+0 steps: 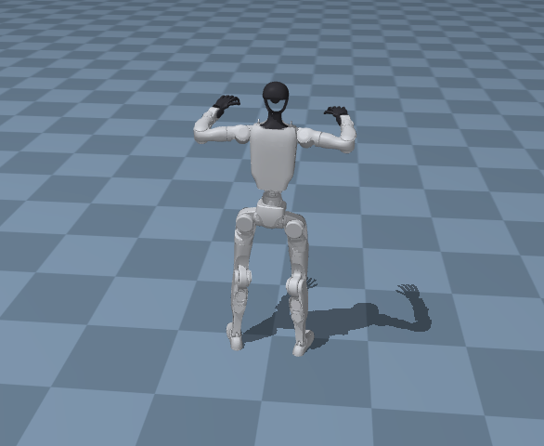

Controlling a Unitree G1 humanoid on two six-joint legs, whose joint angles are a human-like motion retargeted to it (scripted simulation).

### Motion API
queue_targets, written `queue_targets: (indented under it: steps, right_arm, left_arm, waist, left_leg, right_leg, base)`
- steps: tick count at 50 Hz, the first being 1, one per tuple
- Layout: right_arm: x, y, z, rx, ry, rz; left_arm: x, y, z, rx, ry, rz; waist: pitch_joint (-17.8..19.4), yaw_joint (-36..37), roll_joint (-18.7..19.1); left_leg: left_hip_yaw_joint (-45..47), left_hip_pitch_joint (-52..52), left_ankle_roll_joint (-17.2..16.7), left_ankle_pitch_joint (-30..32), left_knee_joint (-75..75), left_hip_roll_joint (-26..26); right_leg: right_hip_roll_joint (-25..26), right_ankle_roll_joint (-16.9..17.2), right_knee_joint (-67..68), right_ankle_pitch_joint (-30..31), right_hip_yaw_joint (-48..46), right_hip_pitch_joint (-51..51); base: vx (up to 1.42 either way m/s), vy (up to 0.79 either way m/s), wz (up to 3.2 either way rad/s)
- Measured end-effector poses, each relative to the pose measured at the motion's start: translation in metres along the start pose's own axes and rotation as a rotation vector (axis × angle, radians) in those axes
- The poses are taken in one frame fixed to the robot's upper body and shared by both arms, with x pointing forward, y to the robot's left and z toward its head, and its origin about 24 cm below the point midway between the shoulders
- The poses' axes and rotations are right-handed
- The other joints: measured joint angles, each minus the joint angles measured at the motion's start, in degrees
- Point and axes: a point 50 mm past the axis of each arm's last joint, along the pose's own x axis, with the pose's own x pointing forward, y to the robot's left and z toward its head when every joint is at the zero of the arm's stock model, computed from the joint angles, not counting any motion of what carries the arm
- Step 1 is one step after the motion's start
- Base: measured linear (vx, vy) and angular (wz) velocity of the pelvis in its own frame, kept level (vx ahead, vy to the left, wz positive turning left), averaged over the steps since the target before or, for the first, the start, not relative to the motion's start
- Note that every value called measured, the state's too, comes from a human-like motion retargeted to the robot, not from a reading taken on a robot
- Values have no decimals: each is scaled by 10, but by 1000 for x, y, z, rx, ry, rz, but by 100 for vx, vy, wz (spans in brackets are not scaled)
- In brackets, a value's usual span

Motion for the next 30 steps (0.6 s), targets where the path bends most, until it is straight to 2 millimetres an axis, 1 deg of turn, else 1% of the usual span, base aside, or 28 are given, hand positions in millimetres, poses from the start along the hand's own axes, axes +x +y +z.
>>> queue_targets:
  steps: [8,10,22,30]
  right_arm:
    - [0,-5,-1,-20,3,-19]
    - [1,-8,-2,-61,3,-62]
    - [4,-5,-1,-51,-7,-67]
    - [3,-5,-2,-34,-7,-102]
  left_arm:
    - [-7,6,-4,29,39,7]
    - [-6,8,-1,7,-7,-6]
    - [0,11,-1,39,-23,-4]
    - [1,12,-1,46,-27,11]
  waist:
    - [-3,-9,1]
    - [0,-10,0]
    - [-3,-7,-3]
    - [-9,-11,-3]
  left_leg:
    - [-4,-1,1,-4,2,0]
    - [-5,-3,-10,-16,8,4]
    - [-4,-1,-10,-18,11,5]
    - [-4,-2,-11,-18,9,4]
  right_leg:
    - [-1,-1,-1,-3,-6,4]
    - [3,-1,-3,-12,-9,6]
    - [3,0,-2,-13,-8,9]
    - [3,-1,-3,-13,-9,7]
  base:
    - [0,0,0]
    - [0,0,0]
    - [0,0,0]
    - [0,0,0]
